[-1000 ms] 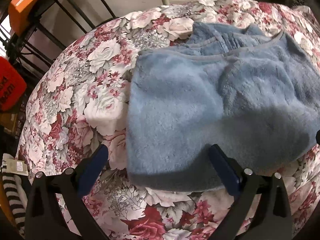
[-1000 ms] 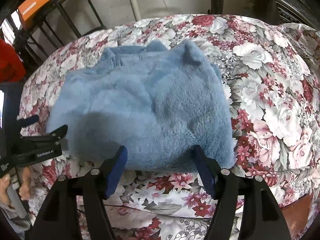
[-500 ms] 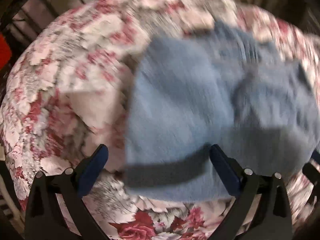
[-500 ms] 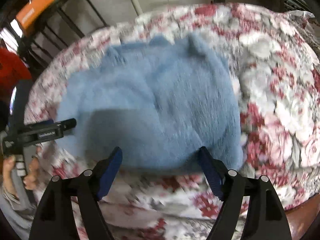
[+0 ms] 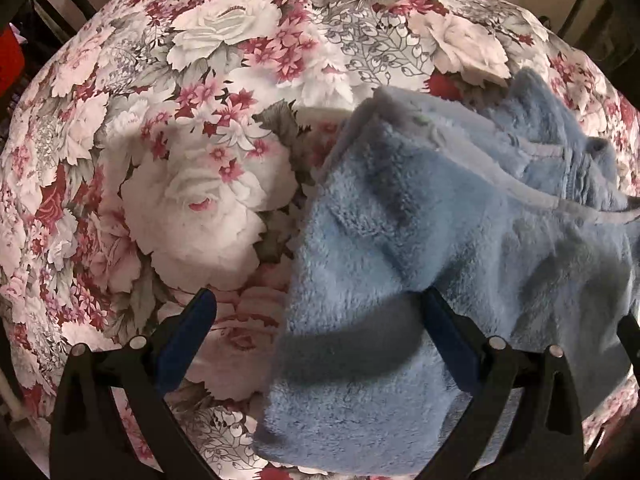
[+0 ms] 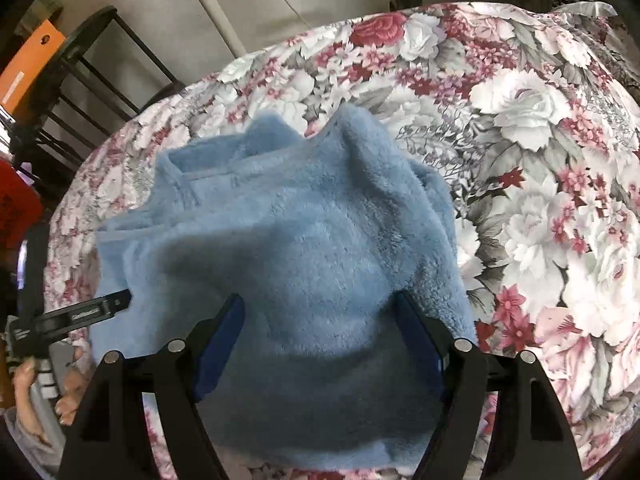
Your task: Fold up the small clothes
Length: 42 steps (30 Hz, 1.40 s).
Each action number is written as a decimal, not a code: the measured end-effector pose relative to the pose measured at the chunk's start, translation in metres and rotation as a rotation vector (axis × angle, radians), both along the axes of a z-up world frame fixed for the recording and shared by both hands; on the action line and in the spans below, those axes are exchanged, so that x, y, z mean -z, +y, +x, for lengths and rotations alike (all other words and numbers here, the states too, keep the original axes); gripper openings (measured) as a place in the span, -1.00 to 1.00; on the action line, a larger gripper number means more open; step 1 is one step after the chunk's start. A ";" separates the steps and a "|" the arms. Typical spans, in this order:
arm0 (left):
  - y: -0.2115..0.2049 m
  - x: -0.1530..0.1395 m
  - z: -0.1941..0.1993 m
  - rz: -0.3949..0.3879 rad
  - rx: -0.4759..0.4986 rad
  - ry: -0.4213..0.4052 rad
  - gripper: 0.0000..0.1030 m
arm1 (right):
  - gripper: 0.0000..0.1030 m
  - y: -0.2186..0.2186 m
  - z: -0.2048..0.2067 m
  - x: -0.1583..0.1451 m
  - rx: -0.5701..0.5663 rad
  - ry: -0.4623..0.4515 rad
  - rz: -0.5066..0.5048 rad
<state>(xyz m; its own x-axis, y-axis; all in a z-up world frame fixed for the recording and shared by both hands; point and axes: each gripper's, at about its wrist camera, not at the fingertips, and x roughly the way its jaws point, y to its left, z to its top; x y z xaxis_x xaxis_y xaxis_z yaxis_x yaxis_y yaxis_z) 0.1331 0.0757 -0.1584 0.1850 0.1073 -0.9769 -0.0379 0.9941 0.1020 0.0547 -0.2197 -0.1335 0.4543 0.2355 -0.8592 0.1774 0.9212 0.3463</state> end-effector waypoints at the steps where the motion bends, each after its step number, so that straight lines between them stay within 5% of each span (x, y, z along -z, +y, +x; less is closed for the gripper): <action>1: 0.000 -0.002 0.000 0.002 0.001 -0.007 0.92 | 0.46 -0.004 -0.004 -0.006 0.019 -0.016 0.025; 8: -0.020 -0.035 -0.005 -0.002 0.089 -0.145 0.90 | 0.23 -0.016 -0.013 -0.049 0.070 -0.215 0.052; 11: -0.028 -0.012 -0.005 0.086 0.108 -0.083 0.92 | 0.24 -0.003 -0.003 -0.029 0.041 -0.163 0.010; 14: -0.021 -0.003 0.000 0.048 0.076 -0.050 0.92 | 0.26 0.007 0.003 0.013 -0.037 0.012 -0.050; 17: -0.018 -0.022 -0.001 0.007 0.047 -0.104 0.90 | 0.23 0.011 -0.002 -0.003 -0.033 -0.033 -0.098; 22: -0.052 -0.050 -0.009 0.005 0.156 -0.233 0.90 | 0.25 0.024 -0.004 -0.038 -0.032 -0.175 -0.138; 28: -0.092 -0.002 -0.015 0.158 0.208 -0.175 0.92 | 0.30 0.042 0.025 0.010 -0.019 -0.018 -0.167; 32: -0.097 0.001 -0.014 0.177 0.195 -0.173 0.92 | 0.37 0.059 0.023 0.013 -0.074 -0.022 -0.287; 38: -0.080 -0.031 -0.010 0.057 0.142 -0.209 0.92 | 0.39 0.047 0.008 -0.016 -0.051 -0.056 -0.220; 42: -0.082 0.007 -0.006 0.150 0.167 -0.089 0.92 | 0.58 0.062 0.001 0.011 -0.150 0.042 -0.303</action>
